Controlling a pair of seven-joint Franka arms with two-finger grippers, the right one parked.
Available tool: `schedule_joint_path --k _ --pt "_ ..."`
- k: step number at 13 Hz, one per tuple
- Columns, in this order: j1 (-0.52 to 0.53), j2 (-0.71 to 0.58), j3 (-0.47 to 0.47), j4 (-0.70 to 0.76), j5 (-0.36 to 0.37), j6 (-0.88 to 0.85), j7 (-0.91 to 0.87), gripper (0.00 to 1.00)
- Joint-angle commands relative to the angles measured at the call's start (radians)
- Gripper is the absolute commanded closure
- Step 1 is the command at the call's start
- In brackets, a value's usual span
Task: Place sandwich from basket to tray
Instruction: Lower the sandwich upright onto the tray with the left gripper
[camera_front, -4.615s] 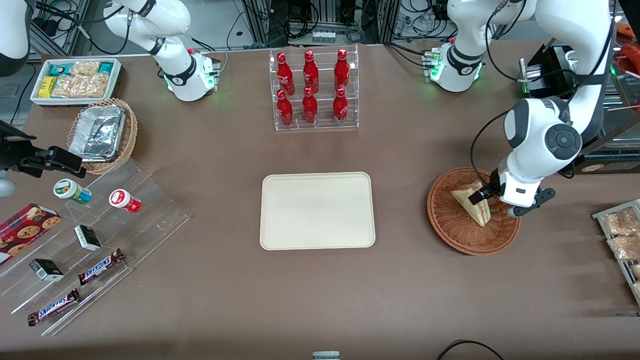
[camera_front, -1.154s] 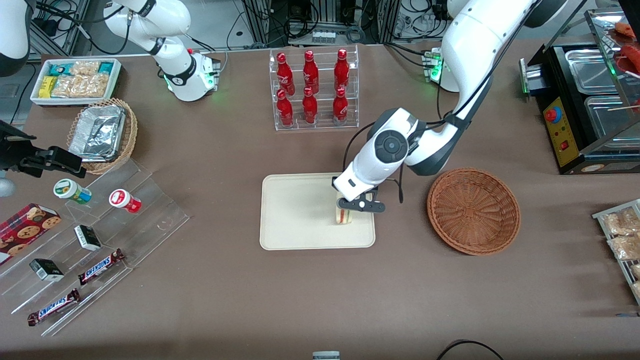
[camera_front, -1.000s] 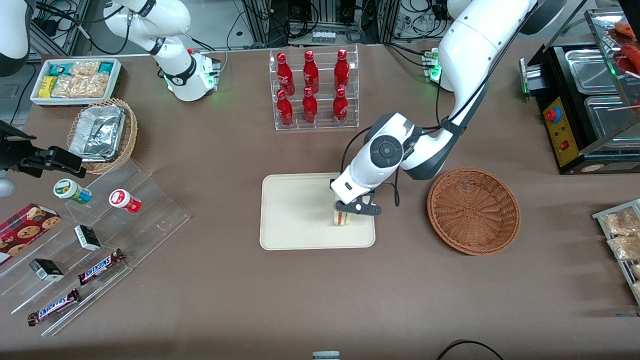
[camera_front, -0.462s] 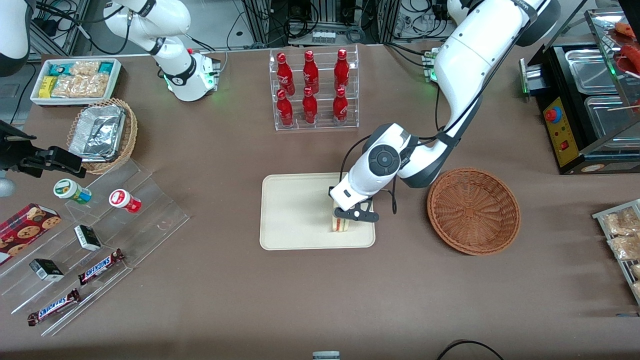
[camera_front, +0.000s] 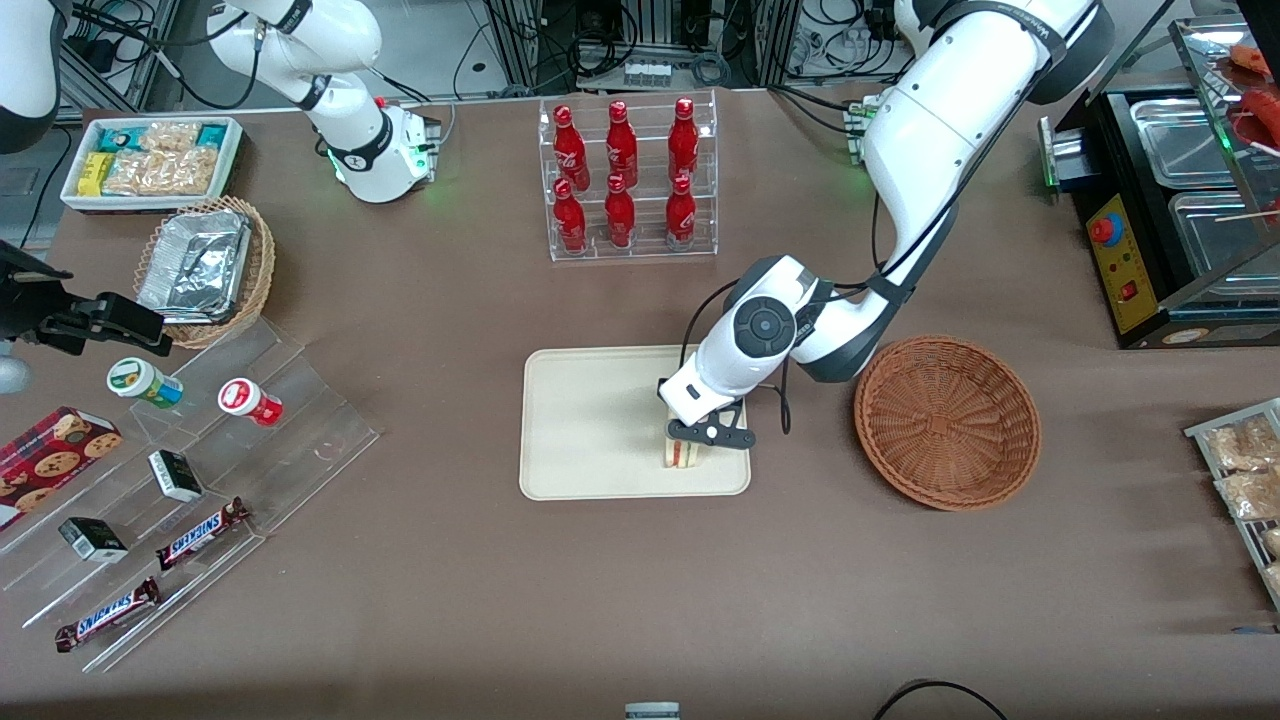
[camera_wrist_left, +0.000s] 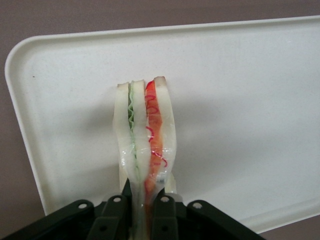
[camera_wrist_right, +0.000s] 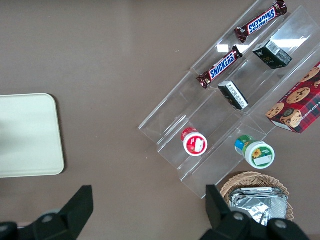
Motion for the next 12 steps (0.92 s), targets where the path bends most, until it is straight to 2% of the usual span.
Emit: schedule_joint_path --k 1,8,12 --pt "-0.017 0.019 0.009 0.027 0.022 0.005 -0.028 0.00" --pt "-0.017 -0.001 0.009 0.036 0.022 -0.001 -0.027 0.00" --pt "0.005 -0.061 0.009 0.038 0.022 -0.018 -0.042 0.00"
